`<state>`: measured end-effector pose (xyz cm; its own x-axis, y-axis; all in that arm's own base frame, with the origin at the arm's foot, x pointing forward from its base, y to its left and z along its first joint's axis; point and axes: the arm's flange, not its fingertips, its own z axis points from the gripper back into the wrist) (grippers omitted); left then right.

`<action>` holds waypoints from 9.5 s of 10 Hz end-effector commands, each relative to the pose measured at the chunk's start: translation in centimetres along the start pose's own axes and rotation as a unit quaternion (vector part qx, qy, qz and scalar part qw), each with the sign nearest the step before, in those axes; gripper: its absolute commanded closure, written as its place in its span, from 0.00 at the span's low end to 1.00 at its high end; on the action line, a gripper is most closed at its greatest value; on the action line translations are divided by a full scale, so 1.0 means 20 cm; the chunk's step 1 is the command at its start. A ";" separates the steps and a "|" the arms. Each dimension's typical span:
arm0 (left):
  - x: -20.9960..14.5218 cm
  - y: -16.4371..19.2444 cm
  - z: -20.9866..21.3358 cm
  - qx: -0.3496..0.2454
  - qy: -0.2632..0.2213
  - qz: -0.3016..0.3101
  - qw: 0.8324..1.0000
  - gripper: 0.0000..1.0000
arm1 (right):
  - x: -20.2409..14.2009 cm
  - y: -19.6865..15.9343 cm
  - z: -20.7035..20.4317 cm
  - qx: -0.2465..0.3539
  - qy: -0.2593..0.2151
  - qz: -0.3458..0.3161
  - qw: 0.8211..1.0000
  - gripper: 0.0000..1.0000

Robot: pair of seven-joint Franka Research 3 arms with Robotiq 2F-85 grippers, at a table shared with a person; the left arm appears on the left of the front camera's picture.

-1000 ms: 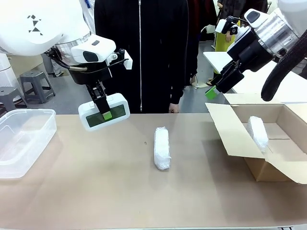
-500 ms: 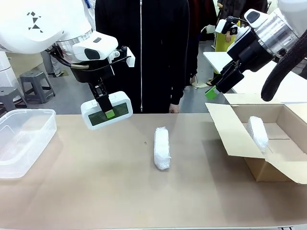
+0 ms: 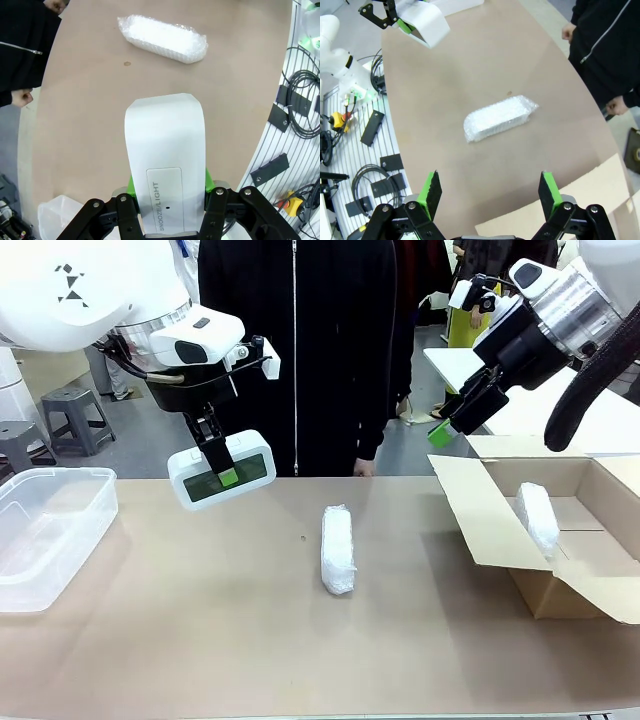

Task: Separate and place wrapped and unwrapped clocks.
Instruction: If the picked Digital clock is wrapped, place it in the Package Box ; if not, place it in the Organizing box, then pick up the Digital clock indicated by the person.

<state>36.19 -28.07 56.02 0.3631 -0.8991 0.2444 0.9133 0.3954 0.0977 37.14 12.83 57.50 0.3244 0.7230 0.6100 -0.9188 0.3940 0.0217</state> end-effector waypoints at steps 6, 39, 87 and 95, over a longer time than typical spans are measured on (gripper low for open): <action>0.00 -0.01 0.01 0.010 -0.003 0.004 1.000 0.74 | 0.01 -0.01 0.00 0.010 -0.006 0.001 1.000 0.00; -1.86 1.22 -0.44 0.081 -0.058 0.543 0.834 0.49 | 0.01 -0.01 0.00 0.010 -0.006 0.001 1.000 0.00; -1.58 0.44 0.45 0.023 -0.099 0.526 0.844 0.00 | 0.01 -0.01 0.00 0.010 -0.006 0.001 1.000 0.00; -1.26 0.10 0.54 -0.028 -0.175 0.127 0.976 0.00 | 0.01 -0.01 0.00 0.010 -0.006 0.001 1.000 0.00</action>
<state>27.29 -3.37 61.16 0.5990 -0.5968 0.5338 0.7364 0.6725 -0.0745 37.16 12.84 57.48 0.3252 0.7240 0.6083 -0.9186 0.3946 0.0215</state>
